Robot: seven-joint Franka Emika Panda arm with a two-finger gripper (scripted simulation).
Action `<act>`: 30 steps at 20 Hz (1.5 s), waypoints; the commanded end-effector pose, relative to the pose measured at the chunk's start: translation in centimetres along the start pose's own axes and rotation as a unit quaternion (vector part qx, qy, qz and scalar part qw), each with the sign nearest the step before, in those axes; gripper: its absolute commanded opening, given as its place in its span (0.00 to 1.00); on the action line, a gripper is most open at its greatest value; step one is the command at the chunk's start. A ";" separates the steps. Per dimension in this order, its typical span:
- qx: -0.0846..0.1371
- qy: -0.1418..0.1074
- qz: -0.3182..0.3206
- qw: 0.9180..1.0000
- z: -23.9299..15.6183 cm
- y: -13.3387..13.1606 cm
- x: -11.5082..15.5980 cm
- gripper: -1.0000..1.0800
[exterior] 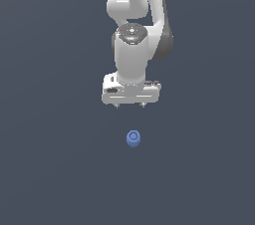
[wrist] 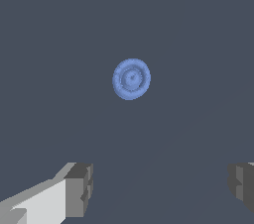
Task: Pick up the object and move it to a goal position.
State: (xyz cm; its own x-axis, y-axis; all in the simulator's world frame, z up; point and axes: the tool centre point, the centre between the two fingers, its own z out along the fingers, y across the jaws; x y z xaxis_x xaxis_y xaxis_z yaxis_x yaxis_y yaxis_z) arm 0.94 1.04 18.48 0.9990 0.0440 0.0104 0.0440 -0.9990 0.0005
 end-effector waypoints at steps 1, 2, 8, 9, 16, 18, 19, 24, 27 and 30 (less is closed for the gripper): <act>0.000 0.000 0.000 1.000 0.0 0.0 0.0 0.96; 0.000 0.000 -0.001 1.000 0.0 0.0 0.0 0.96; -0.004 0.010 -0.019 1.000 -0.6 -0.4 0.7 0.96; -0.005 0.011 -0.022 1.000 -0.7 -0.5 0.8 0.96; -0.005 0.012 -0.023 1.000 -0.8 -0.5 0.7 0.96; -0.005 0.012 -0.023 1.000 -0.7 -0.5 0.8 0.96; -0.005 0.012 -0.023 1.000 -0.6 -0.5 0.9 0.96; -0.005 0.010 -0.022 1.000 0.3 -0.6 1.8 0.96; -0.005 0.008 -0.021 1.000 1.3 -0.7 2.6 0.96; -0.004 0.006 -0.020 1.000 2.5 -0.7 3.6 0.96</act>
State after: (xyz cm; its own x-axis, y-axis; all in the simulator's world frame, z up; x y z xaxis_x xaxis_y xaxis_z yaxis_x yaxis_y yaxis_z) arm 4.09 1.88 16.66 0.9960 0.0854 0.0246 0.0852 -0.9963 0.0100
